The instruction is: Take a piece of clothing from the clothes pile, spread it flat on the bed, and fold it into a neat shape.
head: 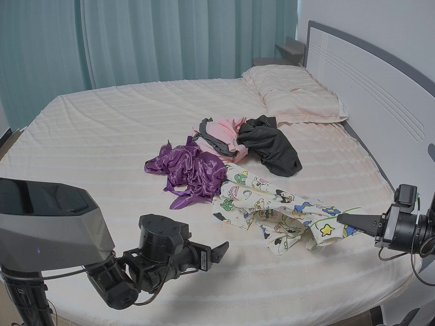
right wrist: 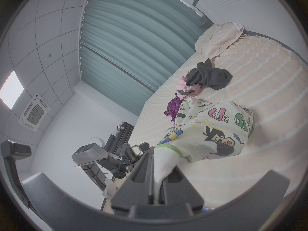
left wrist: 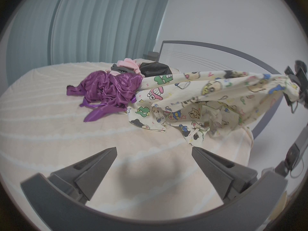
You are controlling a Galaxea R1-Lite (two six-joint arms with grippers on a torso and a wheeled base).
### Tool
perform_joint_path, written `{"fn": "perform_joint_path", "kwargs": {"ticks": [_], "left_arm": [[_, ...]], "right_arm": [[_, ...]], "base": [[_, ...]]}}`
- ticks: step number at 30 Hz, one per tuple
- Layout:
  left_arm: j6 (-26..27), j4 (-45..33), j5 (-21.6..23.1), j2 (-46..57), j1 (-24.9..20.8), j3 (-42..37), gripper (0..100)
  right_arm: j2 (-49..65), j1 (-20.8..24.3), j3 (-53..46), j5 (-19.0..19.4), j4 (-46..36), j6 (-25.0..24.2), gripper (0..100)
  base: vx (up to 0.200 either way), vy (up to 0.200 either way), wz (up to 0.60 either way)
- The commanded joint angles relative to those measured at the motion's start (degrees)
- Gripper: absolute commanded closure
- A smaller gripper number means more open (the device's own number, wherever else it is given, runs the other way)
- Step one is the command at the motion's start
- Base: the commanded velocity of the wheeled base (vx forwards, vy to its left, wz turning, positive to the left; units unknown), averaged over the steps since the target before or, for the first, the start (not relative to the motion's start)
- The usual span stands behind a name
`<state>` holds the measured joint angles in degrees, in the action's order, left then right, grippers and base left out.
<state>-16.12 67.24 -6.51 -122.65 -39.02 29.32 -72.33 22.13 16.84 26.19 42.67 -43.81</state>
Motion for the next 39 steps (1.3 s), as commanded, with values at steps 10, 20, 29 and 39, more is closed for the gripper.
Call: {"fn": "perform_joint_path", "kwargs": {"ticks": [10,20,29,39], "left_arm": [[-4.9,6.1,-2.1,-6.7,-3.7,4.5,0],[-8.0,9.0,-2.3,-6.3,-5.9,3.8,0],[-8.1,12.2,-4.7,-8.5,-5.8,6.6,0],[-9.1,12.3,-8.2,-14.7,-5.6,13.4,0]], "right_arm": [[10.9,4.6,5.7,-0.2,-8.8,-0.7,100],[9.8,8.1,13.4,-0.6,-14.2,-0.7,100],[9.9,10.0,19.9,-0.6,-17.1,-0.7,100],[10.2,11.1,24.4,-0.4,-19.6,-0.8,100]], "base": [[0.0,0.0,0.0],[0.0,0.0,0.0],[0.0,0.0,0.0],[0.0,0.0,0.0]]}}
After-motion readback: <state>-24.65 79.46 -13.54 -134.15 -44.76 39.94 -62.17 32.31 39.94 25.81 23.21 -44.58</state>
